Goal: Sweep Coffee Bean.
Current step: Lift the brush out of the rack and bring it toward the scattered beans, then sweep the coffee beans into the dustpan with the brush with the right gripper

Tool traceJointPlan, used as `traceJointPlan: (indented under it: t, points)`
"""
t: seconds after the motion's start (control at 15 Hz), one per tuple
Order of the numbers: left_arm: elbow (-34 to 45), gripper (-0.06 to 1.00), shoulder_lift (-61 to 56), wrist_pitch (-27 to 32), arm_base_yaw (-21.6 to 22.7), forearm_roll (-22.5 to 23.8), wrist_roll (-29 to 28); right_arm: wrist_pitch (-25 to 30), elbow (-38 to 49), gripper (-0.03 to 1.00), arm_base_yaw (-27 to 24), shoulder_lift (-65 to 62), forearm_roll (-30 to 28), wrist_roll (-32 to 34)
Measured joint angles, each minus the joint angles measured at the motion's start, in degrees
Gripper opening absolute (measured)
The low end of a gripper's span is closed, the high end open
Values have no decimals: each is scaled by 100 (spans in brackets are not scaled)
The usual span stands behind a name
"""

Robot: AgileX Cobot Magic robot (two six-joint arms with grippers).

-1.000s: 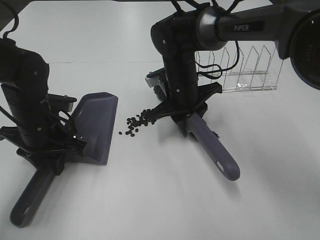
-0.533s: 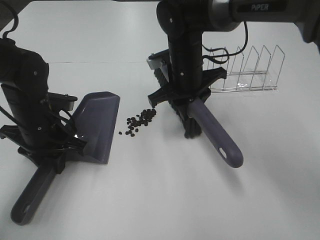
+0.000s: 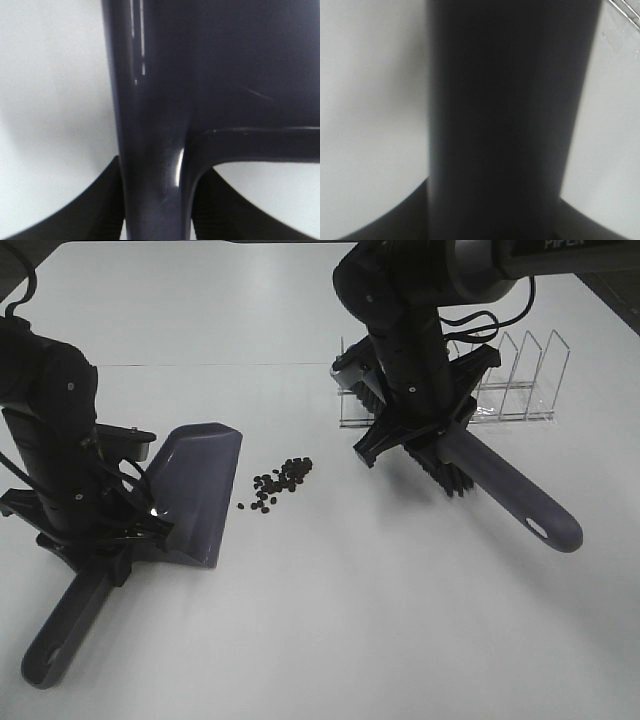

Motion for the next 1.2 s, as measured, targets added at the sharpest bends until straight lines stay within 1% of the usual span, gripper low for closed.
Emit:
traceJointPlan:
  t: [0.13,0.2,0.27,0.53,0.87,1.0,1.2]
  points:
    - [0,33,0,-6,0,0,17,-11,-166,32,0,160,11,0]
    - [0,33,0,-23,0,0,46,-17,-453,32,0,476,206,6]
    - [0,33,0,-63,0,0,52,0,-544,32,0,567,298,6]
    - [0,33,0,-178,0,0,74,11,-688,32,6,819,596,6]
    - [0,33,0,-292,0,6,160,103,-1043,32,0,1014,1346,-6]
    - [0,33,0,-309,0,6,166,103,-1117,32,80,1071,1581,-6]
    - [0,33,0,-315,0,6,195,103,-1272,32,361,1289,1839,-34]
